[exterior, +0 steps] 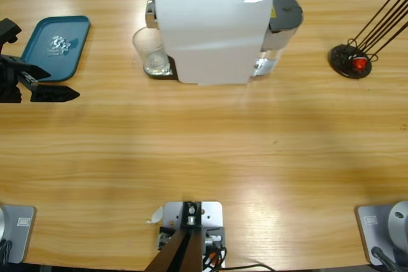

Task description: Pour coffee

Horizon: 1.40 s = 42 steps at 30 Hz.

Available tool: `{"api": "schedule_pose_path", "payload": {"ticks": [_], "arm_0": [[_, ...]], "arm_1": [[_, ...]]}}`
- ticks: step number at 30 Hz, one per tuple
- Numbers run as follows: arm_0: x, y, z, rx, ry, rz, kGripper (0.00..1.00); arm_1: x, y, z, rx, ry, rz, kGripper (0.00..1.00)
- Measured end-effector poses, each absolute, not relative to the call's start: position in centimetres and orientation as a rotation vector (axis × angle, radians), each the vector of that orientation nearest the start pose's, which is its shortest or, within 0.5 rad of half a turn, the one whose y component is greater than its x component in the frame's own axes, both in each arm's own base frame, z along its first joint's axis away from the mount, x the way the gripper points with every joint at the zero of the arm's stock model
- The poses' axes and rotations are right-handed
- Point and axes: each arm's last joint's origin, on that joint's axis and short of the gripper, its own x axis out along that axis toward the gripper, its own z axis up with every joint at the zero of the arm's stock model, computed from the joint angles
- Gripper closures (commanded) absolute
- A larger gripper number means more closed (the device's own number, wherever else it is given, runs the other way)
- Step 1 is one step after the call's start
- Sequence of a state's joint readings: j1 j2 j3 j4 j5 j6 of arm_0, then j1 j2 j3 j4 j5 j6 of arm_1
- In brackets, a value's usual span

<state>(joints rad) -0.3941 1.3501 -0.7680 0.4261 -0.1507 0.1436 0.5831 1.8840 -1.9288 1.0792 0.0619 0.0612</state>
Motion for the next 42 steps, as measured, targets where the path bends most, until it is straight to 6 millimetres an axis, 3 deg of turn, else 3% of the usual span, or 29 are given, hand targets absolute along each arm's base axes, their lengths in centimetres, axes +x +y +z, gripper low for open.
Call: {"api": "schedule_pose_path", "payload": {"ticks": [11,16,18,19,20,22,24,29,36,42], "arm_0": [[18.2,-8.4,27.1,0.252,0.985,-0.569,0.000],[18.2,-8.4,27.1,0.252,0.985,-0.569,0.000],[18.2,-8.4,27.1,0.252,0.985,-0.569,0.000],[18.2,-8.4,27.1,0.252,0.984,-0.569,0.000],[18.2,-8.4,27.1,0.252,0.984,-0.569,0.000],[18.2,-8.4,27.1,0.250,0.981,-0.573,0.000],[18.3,-8.5,27.2,0.241,0.965,-0.586,0.000],[18.3,-8.9,27.9,0.219,0.902,-0.637,0.000],[18.4,-9.4,28.1,0.250,0.861,-0.691,0.000],[18.4,-9.5,28.2,0.267,0.840,-0.721,0.000]], "arm_1": [[31.5,21.6,39.8,-0.224,1.031,0.562,1.000],[29.8,21.3,41.9,-0.265,0.967,0.523,0.991],[28.2,20.6,43.9,-0.260,0.908,0.531,0.348],[27.1,20.1,45.0,-0.255,0.876,0.541,0.152],[25.9,19.5,46.1,-0.247,0.845,0.552,0.057],[23.2,18.2,47.1,-0.236,0.818,0.592,0.009],[21.2,17.2,46.2,-0.228,0.832,0.640,0.000],[18.4,15.9,41.3,-0.188,0.884,0.760,0.000],[17.0,15.3,35.5,-0.194,0.926,0.838,0.000],[17.0,15.5,33.5,-0.201,0.885,0.895,0.000]]}}
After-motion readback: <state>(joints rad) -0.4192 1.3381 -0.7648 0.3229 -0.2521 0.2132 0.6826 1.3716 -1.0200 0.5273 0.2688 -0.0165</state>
